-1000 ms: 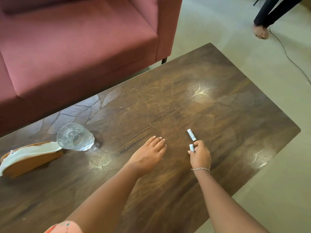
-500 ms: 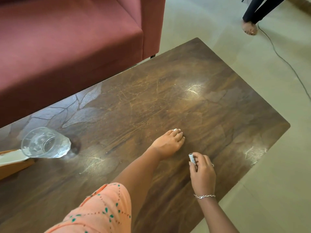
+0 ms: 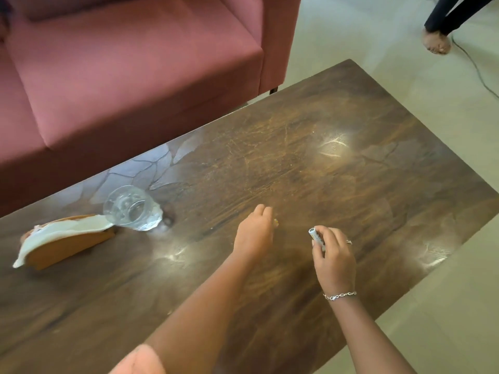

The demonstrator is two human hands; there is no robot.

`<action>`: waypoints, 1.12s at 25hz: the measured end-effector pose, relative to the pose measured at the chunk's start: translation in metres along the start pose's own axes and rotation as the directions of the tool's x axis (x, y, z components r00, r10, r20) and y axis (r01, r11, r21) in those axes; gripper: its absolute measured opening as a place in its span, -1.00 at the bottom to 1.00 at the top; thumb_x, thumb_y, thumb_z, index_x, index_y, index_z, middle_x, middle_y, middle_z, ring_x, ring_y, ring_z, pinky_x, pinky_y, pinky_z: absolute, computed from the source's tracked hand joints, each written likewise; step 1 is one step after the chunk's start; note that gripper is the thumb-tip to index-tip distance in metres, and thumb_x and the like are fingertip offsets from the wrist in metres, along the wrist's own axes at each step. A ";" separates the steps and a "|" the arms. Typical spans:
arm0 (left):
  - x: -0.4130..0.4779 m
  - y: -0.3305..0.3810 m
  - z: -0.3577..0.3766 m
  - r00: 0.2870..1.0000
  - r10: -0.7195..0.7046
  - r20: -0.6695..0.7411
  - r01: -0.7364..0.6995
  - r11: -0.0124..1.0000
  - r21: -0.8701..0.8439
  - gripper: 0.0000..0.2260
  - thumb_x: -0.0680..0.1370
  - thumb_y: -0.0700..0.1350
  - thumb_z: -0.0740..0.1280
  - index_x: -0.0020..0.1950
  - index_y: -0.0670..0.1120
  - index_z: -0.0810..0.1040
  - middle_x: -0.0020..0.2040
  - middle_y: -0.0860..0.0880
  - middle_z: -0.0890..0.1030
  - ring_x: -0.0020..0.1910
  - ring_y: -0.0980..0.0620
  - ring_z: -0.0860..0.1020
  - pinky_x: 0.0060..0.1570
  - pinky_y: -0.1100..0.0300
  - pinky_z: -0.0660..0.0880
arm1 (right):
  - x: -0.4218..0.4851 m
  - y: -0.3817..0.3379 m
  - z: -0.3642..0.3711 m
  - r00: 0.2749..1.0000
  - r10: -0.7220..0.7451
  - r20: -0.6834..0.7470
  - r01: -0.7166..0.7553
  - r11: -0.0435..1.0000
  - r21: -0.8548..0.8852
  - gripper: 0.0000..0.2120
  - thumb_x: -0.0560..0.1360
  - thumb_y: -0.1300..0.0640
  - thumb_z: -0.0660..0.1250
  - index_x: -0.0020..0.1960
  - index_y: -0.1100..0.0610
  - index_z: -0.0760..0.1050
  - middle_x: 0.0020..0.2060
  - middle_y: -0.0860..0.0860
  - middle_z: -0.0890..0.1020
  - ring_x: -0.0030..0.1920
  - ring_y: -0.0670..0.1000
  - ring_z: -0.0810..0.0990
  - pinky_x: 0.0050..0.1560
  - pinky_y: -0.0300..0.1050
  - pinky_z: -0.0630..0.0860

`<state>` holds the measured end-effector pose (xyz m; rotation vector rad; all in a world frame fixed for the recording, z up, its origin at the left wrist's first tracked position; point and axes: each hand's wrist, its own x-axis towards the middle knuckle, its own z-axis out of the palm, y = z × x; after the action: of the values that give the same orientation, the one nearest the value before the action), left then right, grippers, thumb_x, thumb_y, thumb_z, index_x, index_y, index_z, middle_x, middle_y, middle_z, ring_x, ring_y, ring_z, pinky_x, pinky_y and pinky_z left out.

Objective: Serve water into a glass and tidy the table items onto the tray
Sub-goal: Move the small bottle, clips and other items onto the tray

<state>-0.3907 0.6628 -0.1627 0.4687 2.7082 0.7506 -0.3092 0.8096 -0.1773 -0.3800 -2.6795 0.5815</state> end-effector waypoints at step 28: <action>-0.502 -0.387 -0.164 0.184 -0.809 -0.558 0.835 0.429 -0.346 -0.89 0.42 -0.22 0.38 -0.08 -0.09 0.56 -0.12 -0.07 0.61 -0.20 -0.11 0.57 -0.27 0.09 0.41 | -0.245 -0.491 0.119 0.299 -0.948 0.106 0.708 0.295 0.641 -0.76 0.33 0.40 0.35 -0.04 0.20 0.55 -0.20 0.11 0.63 -0.24 0.13 0.57 -0.33 -0.07 0.57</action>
<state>-0.0845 0.0851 -0.1412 -1.5437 2.8699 0.5394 -0.2270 0.2559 -0.1338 1.5356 -2.4171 0.9882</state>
